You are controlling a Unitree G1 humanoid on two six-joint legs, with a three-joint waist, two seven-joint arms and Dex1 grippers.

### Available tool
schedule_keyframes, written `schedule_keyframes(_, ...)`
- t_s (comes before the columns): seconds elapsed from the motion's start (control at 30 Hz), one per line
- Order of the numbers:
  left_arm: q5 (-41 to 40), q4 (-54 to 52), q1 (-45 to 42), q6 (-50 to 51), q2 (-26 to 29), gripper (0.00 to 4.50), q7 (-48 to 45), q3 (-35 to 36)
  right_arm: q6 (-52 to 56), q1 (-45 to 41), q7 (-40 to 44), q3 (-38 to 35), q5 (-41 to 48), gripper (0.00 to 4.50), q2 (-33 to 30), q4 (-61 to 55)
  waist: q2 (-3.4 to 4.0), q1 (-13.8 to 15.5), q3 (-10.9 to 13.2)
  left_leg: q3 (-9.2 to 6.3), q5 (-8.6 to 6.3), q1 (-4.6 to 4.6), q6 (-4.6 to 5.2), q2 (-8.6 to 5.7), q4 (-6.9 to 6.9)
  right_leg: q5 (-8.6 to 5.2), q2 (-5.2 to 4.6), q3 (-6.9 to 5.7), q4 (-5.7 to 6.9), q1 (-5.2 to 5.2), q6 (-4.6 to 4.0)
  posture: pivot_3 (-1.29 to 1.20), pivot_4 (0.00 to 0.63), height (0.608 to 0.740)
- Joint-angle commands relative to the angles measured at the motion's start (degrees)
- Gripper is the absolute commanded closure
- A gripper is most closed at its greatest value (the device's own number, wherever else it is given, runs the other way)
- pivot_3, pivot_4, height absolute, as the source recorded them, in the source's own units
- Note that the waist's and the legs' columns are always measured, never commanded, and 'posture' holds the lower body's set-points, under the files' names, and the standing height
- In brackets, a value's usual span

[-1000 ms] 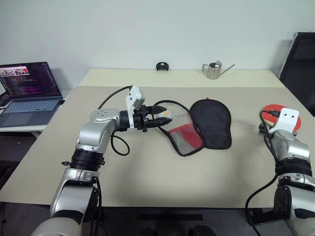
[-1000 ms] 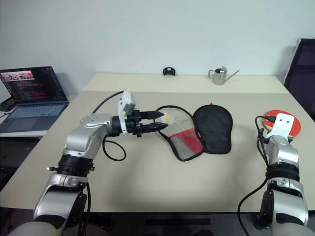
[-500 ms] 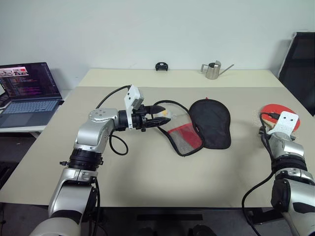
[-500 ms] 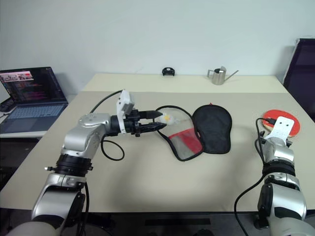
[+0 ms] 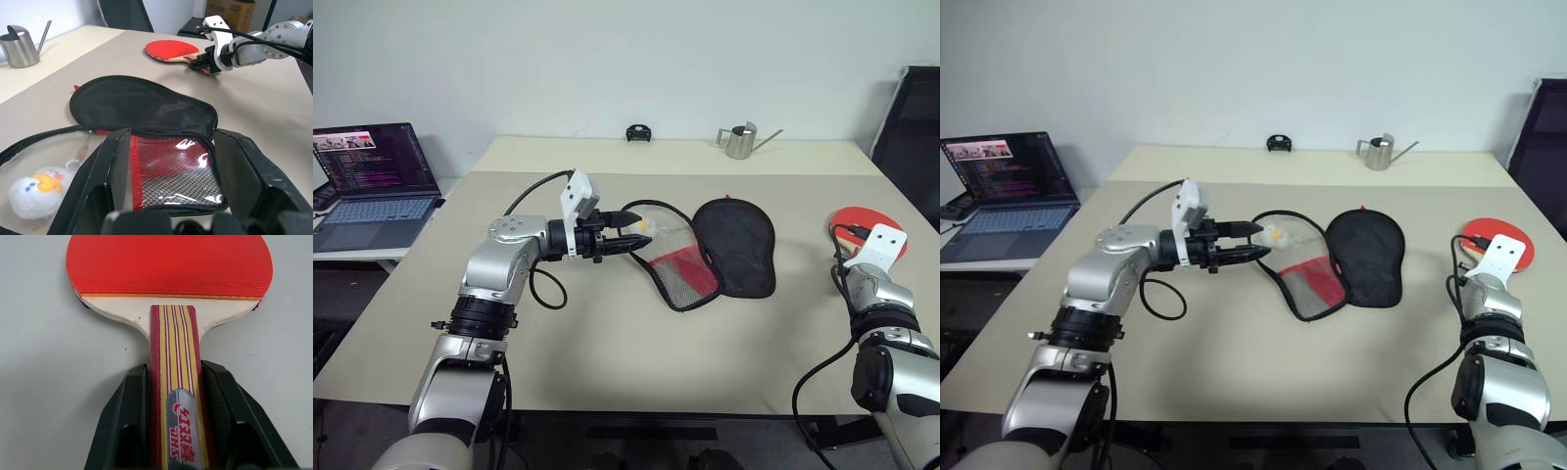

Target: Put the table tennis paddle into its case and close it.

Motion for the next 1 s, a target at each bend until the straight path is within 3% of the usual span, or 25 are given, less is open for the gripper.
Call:
schedule_keyframes(0.03,-0.2,-1.8,-0.8,-0.7,1.5,1.62,0.1,1.3,-1.5,-0.3,-0.9,-1.0,0.3,3.23,-1.3,-0.5,0.0,0.0,0.0,0.0,0.0,0.0,0.0,0.0,0.0,0.0,0.0,0.01,0.0,0.0,0.0,0.0,0.15,0.74)
schedule_keyframes(0.27,-0.3,-1.4,0.6,-0.6,5.1,1.62,0.2,2.9,0.6,2.1,2.0,2.3,-0.7,3.23,-0.5,-13.5,0.05,-0.1,0.0,0.03,0.0,-0.01,0.0,0.0,-0.03,0.0,0.0,0.06,0.0,-0.05,0.0,0.0,0.15,0.74)
schedule_keyframes(0.63,-0.7,-2.5,3.1,-0.1,7.5,1.62,0.7,4.0,15.5,12.7,4.4,7.0,0.8,3.24,5.2,-48.7,0.07,-0.6,0.0,0.08,-0.01,-0.03,0.01,0.08,-0.05,0.0,0.04,0.18,0.09,-0.23,0.0,0.0,0.15,0.74)
schedule_keyframes(0.9,-0.5,-2.3,2.9,-0.2,7.2,1.62,0.6,3.5,21.1,16.1,5.7,6.1,-0.7,3.26,6.4,-51.1,0.07,-0.8,0.0,0.14,-0.01,-0.02,0.02,0.06,-0.04,0.0,0.06,0.25,0.14,-0.28,0.0,0.0,0.15,0.74)
schedule_keyframes(1.0,-0.7,-3.6,3.7,0.3,7.3,1.62,0.3,3.2,26.6,20.1,6.6,5.4,0.3,3.63,6.2,-54.6,0.07,-0.8,0.0,0.18,-0.02,-0.03,0.02,0.07,-0.06,0.0,0.07,0.29,0.14,-0.3,0.0,0.0,0.15,0.74)
